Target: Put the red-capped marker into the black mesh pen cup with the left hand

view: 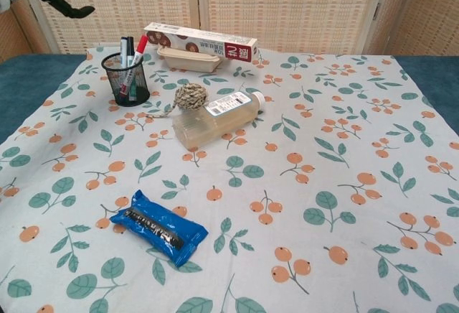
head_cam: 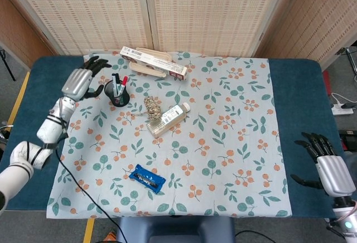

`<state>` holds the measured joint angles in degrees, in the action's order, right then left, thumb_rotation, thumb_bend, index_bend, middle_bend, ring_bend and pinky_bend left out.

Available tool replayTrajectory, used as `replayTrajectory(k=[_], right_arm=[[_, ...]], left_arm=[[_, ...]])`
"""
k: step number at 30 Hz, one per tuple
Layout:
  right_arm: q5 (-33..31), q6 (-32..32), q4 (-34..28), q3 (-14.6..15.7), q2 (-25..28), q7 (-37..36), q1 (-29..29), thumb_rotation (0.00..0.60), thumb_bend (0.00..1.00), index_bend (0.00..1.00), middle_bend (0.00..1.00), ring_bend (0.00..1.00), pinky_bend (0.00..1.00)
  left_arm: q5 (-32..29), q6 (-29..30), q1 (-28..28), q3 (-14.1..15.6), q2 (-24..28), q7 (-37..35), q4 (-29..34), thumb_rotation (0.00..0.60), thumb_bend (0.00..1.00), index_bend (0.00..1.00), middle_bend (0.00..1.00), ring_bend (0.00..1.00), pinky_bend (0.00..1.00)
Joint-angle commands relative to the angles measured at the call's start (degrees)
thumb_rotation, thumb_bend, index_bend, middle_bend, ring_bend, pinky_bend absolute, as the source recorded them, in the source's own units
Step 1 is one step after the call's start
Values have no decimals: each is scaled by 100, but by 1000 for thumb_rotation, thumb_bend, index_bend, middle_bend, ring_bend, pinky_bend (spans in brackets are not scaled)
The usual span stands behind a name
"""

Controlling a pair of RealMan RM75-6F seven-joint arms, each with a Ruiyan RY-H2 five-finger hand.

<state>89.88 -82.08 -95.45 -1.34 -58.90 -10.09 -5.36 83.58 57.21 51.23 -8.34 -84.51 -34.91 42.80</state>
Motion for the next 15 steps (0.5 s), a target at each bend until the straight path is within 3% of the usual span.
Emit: replayTrajectory(k=[1,7,15], right_arm=[[108,6,-24,50,12,4,-20,600,0,218,83,45,0],[300,-92,-117,119,43,42,-3,600,0,218,83,45,0],[407,-137,-188,174,55,140,7,600,0,218,83,45,0]], left_arm=[[-536,3211,-2369,312,1863,5474,5229,600,416,218,127,12,141],[-413,3884,-3402,932,1796,5413,5433,600,416,209,98,11,130],[-897,3864,-4174,1085,1592,4853,4664,600,416,194,64,0,117]])
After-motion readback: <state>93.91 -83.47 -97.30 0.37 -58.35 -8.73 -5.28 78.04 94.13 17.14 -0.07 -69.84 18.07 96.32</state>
